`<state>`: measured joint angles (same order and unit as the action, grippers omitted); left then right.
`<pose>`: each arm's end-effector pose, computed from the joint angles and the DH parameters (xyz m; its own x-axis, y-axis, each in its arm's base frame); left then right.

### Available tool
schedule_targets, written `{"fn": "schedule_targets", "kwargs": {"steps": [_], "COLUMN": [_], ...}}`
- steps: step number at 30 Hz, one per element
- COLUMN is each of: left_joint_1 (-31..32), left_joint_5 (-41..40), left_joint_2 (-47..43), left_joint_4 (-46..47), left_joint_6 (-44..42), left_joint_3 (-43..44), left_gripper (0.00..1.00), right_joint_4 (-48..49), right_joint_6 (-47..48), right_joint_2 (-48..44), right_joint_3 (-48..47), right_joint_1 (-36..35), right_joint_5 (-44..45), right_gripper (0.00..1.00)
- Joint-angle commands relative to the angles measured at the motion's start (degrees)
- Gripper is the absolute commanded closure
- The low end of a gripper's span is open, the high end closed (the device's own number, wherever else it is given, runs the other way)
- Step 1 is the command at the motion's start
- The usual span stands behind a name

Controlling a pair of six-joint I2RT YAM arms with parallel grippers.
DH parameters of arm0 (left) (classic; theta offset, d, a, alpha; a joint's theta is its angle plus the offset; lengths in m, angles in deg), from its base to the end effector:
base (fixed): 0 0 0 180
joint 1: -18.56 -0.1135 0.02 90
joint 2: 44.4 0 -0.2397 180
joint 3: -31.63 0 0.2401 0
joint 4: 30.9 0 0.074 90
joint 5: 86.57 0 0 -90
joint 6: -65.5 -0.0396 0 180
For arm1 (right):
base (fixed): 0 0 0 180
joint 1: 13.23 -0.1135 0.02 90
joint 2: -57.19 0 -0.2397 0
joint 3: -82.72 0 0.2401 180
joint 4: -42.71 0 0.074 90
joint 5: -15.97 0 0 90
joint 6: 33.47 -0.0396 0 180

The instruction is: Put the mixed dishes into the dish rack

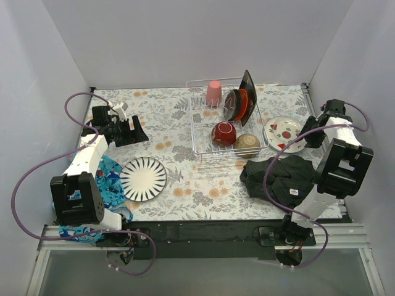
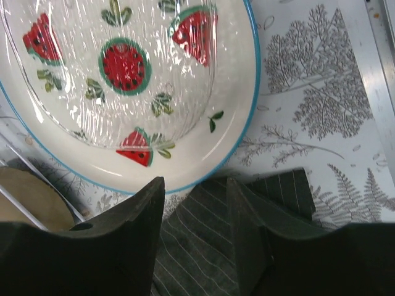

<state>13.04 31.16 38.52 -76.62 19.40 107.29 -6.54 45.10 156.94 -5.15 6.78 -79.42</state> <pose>0.2947 0.0100 0.2340 -0.7070 -0.6849 -0.1762 -0.4115 0.6010 -0.6852 0.3304 -0.1164 0.2010 -0.7475 0.4822 -0.4569 0.4552 0.8728 0.1763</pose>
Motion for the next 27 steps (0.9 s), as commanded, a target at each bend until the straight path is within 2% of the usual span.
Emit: {"fn": "schedule_targets", "kwargs": {"steps": [1,14,17,18,21,24,27], "left_joint_1": [0.0,-0.1,0.0,0.0,0.0,-0.1,-0.1], "left_joint_5": [0.9,-0.2,-0.3,-0.5,-0.5,-0.4,-0.1], "left_joint_2": [0.0,1.7,2.2,2.3,2.4,2.5,2.7], "left_joint_4": [0.3,-0.6,-0.8,-0.9,-0.9,-0.6,0.1], "left_joint_6": [-0.2,-1.1,-1.4,-1.4,-1.4,-1.3,-0.7], "left_joint_3": [0.2,1.4,1.8,2.0,2.4,2.6,3.0], "left_gripper": [0.23,0.23,0.23,0.23,0.23,0.23,0.23], "right_joint_4": [3.7,5.1,5.5,5.5,5.1,2.6,1.0], "right_joint_6": [-1.5,-3.1,-3.1,-3.0,-3.0,-5.4,-5.4], "right_joint_2": [3.7,12.4,14.0,14.2,13.6,9.8,3.8], "right_joint_3": [-5.4,-10.5,-11.7,-11.9,-13.1,-14.1,-15.6], "right_joint_1": [-0.1,-0.1,-0.1,-0.1,-0.5,-1.0,-3.0], "right_joint_5": [-1.1,1.4,0.8,0.6,-1.2,-1.5,3.1], "right_gripper": [0.49,0.56,0.67,0.79,0.99,0.99,0.99]}}
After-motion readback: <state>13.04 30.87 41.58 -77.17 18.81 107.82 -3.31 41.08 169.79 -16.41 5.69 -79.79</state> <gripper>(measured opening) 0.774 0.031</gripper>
